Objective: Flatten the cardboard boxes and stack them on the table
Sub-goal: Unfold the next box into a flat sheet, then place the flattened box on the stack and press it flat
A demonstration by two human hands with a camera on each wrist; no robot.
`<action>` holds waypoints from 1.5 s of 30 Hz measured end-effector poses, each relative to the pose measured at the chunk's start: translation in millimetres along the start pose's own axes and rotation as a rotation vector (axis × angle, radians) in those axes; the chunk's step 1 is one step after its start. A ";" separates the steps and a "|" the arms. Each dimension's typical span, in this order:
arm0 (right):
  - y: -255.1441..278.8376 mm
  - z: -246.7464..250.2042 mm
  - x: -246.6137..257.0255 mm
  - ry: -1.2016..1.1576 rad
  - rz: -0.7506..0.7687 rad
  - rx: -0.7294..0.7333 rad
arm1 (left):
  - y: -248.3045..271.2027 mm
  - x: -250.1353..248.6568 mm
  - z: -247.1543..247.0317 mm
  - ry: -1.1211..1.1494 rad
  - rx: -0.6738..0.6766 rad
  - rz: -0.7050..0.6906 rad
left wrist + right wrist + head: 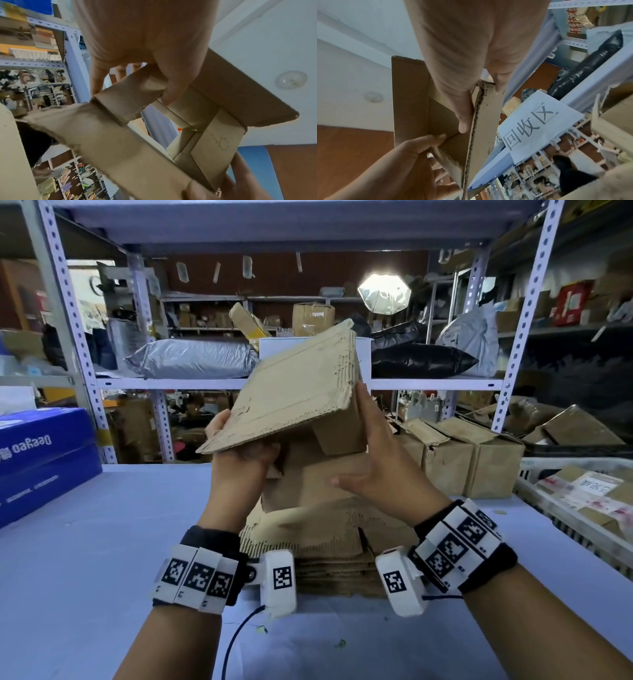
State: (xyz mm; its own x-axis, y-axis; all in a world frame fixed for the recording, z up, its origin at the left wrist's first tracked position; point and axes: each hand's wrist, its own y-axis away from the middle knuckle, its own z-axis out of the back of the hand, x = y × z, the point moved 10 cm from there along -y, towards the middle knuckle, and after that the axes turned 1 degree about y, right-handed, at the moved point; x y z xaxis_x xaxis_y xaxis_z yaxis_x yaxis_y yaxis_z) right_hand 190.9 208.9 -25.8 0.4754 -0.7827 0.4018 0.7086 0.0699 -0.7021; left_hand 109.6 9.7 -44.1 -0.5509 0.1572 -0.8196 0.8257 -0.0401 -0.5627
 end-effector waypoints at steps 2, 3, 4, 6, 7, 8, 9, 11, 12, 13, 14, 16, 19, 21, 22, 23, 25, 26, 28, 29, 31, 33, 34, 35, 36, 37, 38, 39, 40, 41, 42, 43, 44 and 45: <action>-1.9 6.6 -7.1 -0.235 -0.067 -0.072 | 2.3 4.4 -5.4 0.048 0.092 0.026; -2.6 11.0 -12.6 -0.350 -0.111 -0.131 | 3.9 4.1 -10.0 0.046 0.152 0.021; -3.2 16.6 -17.6 -0.416 -0.151 -0.200 | 6.6 2.1 -15.1 0.027 0.210 0.013; -6.3 26.4 -27.3 -0.427 -0.226 -0.313 | 9.6 -1.4 -24.4 -0.008 0.286 -0.009; -7.9 31.0 -29.8 -0.391 -0.240 -0.362 | 9.7 -2.7 -28.0 -0.005 0.304 -0.016; -9.3 36.9 -30.2 -0.341 -0.230 -0.416 | 10.4 -3.8 -30.5 0.008 0.310 -0.011; -9.4 41.6 -29.2 -0.297 -0.218 -0.462 | 10.8 -4.7 -31.8 0.029 0.313 -0.011; -7.5 43.7 -33.8 -0.305 -0.242 -0.493 | 12.1 -8.5 -32.4 0.043 0.321 -0.030; -4.8 41.2 -39.4 -0.345 -0.287 -0.480 | 12.6 -10.0 -31.9 0.032 0.328 -0.046; -2.1 36.5 -46.7 -0.411 -0.335 -0.453 | 12.4 -10.3 -31.1 0.026 0.334 -0.060; 0.1 30.4 -51.2 -0.530 -0.357 -0.424 | 11.6 -10.7 -29.7 0.015 0.332 -0.066; 1.6 16.7 -53.7 -0.904 -0.381 -0.371 | 7.4 -8.8 -23.9 -0.031 0.299 -0.073; 6.6 3.8 -54.4 -1.397 -0.438 -0.321 | -0.9 -2.5 -15.4 -0.138 0.256 -0.082; 7.3 4.0 -50.5 -1.542 -0.405 -0.251 | -4.0 -0.5 -12.2 -0.243 0.248 -0.116; 8.6 3.5 -50.2 -1.575 -0.398 -0.206 | -4.4 0.8 -11.6 -0.304 0.250 -0.133; 10.3 2.3 -52.9 -1.587 -0.413 -0.176 | -6.0 3.4 -11.2 -0.357 0.250 -0.149; 15.6 1.0 -66.0 -1.557 -0.506 -0.182 | -7.2 5.8 -12.0 -0.456 0.250 -0.185; 19.5 1.8 -75.3 -1.508 -0.576 -0.217 | -6.8 6.0 -13.0 -0.501 0.255 -0.214; 26.3 4.4 -92.0 -1.432 -0.673 -0.272 | -10.3 7.3 -10.2 -0.539 0.229 -0.237; 30.2 5.6 -98.5 -1.419 -0.702 -0.296 | -15.2 9.9 -5.2 -0.528 0.199 -0.215; 36.8 6.8 -107.9 -1.441 -0.733 -0.341 | -25.5 22.0 7.1 -0.478 0.159 -0.084; 43.3 6.2 -112.2 -1.450 -0.755 -0.354 | -31.3 42.1 14.0 -0.309 0.184 0.145; 47.2 5.7 -114.4 -1.434 -0.774 -0.356 | -30.9 51.7 12.5 -0.206 0.224 0.247; 51.2 5.7 -116.8 -1.402 -0.799 -0.348 | -30.3 59.0 10.6 -0.124 0.260 0.320; 55.0 5.6 -119.2 -1.357 -0.827 -0.328 | -30.0 63.5 9.3 -0.085 0.292 0.364; 59.0 6.1 -121.9 -1.286 -0.860 -0.286 | -30.3 66.0 9.1 -0.088 0.319 0.384; 63.6 5.9 -123.8 -1.187 -0.900 -0.218 | -30.8 68.3 9.9 -0.122 0.345 0.400; 68.9 5.7 -124.8 -1.070 -0.938 -0.136 | -30.9 71.5 10.8 -0.177 0.376 0.418; 73.7 5.7 -125.6 -0.953 -0.963 -0.062 | -29.7 75.8 11.7 -0.239 0.416 0.441; 77.5 5.5 -126.4 -0.846 -0.978 0.001 | -27.4 81.2 13.1 -0.303 0.459 0.473; 80.6 4.4 -127.2 -0.751 -0.985 0.059 | -24.2 87.4 14.2 -0.369 0.508 0.508; 83.7 2.6 -128.5 -0.649 -0.993 0.116 | -20.7 93.7 15.5 -0.440 0.557 0.536; 87.5 0.2 -130.1 -0.541 -1.005 0.175 | -17.6 99.4 16.9 -0.519 0.603 0.553; 91.9 -1.3 -132.6 -0.431 -1.018 0.236 | -14.8 104.2 18.0 -0.605 0.645 0.558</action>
State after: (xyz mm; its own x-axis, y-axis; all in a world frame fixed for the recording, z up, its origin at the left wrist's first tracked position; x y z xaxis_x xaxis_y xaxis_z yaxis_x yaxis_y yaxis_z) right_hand 192.3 318.4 -144.3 -0.2719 -0.2667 0.9246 0.9278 -0.3277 0.1783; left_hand 37.8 8.9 -123.1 -0.2268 -0.5589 -0.7976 0.8584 -0.5016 0.1074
